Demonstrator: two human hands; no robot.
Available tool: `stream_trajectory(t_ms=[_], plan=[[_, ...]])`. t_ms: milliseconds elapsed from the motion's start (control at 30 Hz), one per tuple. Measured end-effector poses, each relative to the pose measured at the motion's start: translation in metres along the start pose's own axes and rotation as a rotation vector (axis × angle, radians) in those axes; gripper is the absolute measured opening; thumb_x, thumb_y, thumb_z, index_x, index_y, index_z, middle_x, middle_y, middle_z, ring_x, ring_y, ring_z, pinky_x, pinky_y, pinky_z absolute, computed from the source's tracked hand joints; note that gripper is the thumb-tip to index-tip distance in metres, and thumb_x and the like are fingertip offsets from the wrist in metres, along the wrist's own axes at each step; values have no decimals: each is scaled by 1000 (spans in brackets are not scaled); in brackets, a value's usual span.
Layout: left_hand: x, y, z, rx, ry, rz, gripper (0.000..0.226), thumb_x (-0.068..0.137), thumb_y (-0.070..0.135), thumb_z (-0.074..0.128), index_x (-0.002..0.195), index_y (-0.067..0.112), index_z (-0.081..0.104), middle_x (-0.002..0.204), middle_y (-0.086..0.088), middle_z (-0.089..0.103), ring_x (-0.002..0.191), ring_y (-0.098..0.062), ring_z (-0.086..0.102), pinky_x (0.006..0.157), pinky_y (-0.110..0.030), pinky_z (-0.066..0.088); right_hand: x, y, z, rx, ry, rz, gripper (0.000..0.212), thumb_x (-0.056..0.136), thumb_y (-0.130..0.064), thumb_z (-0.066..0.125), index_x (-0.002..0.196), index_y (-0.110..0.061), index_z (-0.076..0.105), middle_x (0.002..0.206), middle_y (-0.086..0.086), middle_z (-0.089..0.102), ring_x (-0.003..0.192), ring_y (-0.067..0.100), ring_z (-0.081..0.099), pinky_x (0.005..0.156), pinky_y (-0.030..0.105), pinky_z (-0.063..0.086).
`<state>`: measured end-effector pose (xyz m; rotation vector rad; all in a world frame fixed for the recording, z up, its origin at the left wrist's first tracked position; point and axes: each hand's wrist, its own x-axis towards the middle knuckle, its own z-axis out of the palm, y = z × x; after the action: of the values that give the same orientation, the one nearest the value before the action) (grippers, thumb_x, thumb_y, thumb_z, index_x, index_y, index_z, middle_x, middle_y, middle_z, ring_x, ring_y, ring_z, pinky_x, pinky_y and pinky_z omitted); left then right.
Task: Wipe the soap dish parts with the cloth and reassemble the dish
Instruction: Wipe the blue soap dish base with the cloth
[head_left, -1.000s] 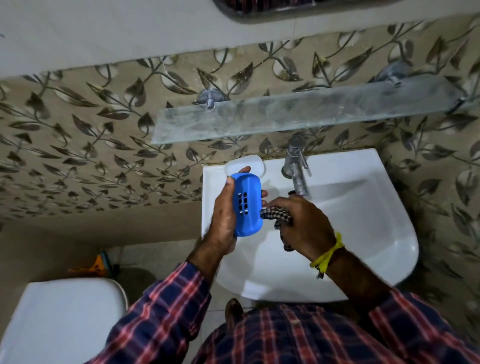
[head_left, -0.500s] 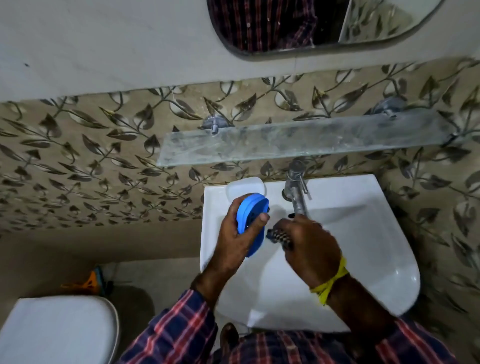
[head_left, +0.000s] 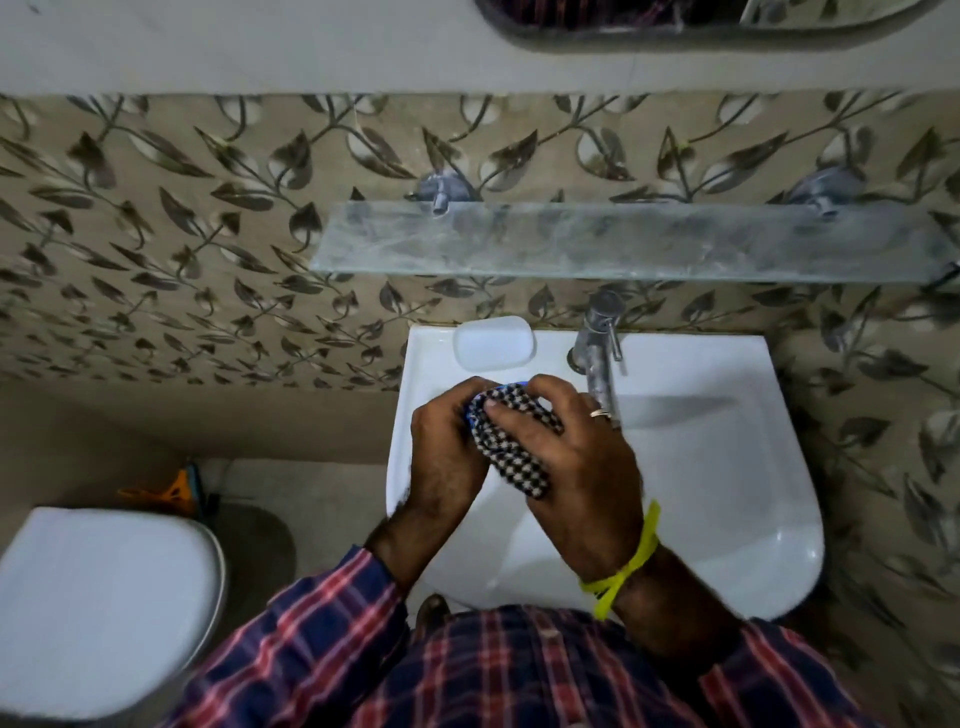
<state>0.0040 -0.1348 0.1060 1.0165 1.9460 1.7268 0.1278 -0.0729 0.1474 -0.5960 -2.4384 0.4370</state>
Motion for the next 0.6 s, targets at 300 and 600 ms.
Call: stream_trajectory(t_ms=[300, 600], plan=[[0, 1, -11, -44, 48, -14, 11, 81, 1, 65, 84, 12, 66, 76, -4, 66, 73, -11, 60, 67, -26, 51, 9, 5, 11, 59, -29, 38, 38, 86, -23, 55, 120, -22, 71, 121, 9, 63, 101, 29, 64, 76, 36, 56], [12, 5, -18, -32, 82, -88, 31, 84, -11, 67, 85, 20, 67, 75, 12, 68, 72, -2, 61, 70, -21, 53, 26, 15, 18, 211, -73, 90, 59, 76, -6, 69, 130, -27, 63, 132, 6, 53, 95, 28, 63, 73, 43, 58]])
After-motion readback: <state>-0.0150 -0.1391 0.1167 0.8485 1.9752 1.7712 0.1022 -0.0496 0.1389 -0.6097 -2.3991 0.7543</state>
